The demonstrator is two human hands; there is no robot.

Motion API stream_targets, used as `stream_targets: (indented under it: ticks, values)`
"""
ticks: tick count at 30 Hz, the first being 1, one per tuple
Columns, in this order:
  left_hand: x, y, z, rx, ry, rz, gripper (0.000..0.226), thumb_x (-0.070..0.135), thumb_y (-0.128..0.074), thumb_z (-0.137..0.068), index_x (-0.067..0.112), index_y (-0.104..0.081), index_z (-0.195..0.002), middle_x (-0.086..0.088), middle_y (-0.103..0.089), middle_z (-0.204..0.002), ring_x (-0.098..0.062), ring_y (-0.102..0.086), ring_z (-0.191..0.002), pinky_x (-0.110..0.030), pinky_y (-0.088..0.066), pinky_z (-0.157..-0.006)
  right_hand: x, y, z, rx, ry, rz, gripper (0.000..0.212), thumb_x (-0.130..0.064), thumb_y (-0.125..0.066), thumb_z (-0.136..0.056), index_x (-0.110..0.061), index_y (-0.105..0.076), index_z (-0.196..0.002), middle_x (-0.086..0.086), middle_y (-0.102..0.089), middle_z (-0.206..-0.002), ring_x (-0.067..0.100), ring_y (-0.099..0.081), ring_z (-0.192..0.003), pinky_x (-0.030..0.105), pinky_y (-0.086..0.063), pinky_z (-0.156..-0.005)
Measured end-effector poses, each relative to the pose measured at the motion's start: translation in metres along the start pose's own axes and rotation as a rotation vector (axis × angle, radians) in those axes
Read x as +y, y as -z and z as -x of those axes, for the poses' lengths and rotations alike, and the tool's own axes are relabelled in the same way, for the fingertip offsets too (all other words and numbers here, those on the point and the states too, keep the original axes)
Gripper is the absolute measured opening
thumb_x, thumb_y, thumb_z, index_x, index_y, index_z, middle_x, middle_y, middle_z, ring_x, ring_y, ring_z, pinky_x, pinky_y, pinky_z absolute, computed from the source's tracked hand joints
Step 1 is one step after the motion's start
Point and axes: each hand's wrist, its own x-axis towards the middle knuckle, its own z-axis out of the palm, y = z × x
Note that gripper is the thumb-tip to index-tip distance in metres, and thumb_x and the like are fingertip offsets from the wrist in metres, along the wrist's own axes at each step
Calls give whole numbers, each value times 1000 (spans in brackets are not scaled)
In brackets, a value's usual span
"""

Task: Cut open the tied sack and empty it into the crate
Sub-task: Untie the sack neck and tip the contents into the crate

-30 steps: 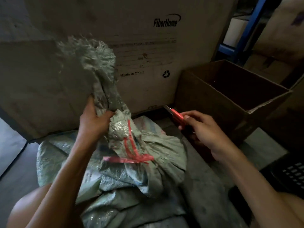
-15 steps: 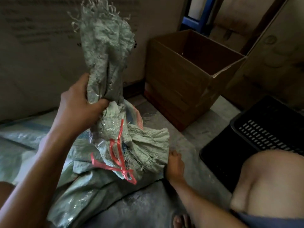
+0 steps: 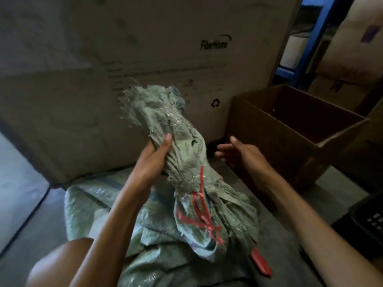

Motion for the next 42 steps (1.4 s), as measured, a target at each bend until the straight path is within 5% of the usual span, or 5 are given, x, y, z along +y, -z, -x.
stream_targets:
  ticks: [4,13,26,34,42]
  values:
    - [4,-3,7,-98,15,55,47,53,-49,-101,21,-65,-131,3,-78,-116,-12,-74,-109,-34,-56,-97,-49,-38,23,-234,42,217,76,-65,-58,-82,5,-69,-109,29,-70,-107,22,-66,-82,32,-49,-80]
    - [-2,14,1,172,-188,-18,14,14,-60,-101,11,-72,-94,13,-55,-46,-2,-43,-37,-18,-34,-37,-53,-17,25,105,243,341,16,-24,-66,-92,-21,-80,-86,1,-79,-81,21,-75,-83,44,-59,-81]
    - [5,7,-3,-180,116,779,48,39,-57,-94,13,-62,-134,-6,-78,-116,-16,-73,-113,-30,-58,-98,-39,-6,43,-588,126,24,72,-6,-64,-88,-57,-34,-130,-28,-72,-106,-2,-68,-105,18,-54,-82]
    - [-14,-24,9,-166,-47,48,117,43,-100,-44,25,-44,-145,3,-71,-128,-14,-73,-113,-33,-59,-94,-24,-7,29,-63,307,118,69,-5,-71,-86,-22,-41,-147,3,-65,-131,13,-60,-124,40,-48,-106]
    - [-14,-5,-5,136,-17,-127,49,-12,-73,-80,17,-64,-119,-4,-80,-97,-17,-79,-74,-31,-63,-60,-30,13,23,235,447,443,45,2,-66,-84,-25,-69,-120,-5,-73,-114,4,-67,-105,21,-51,-97]
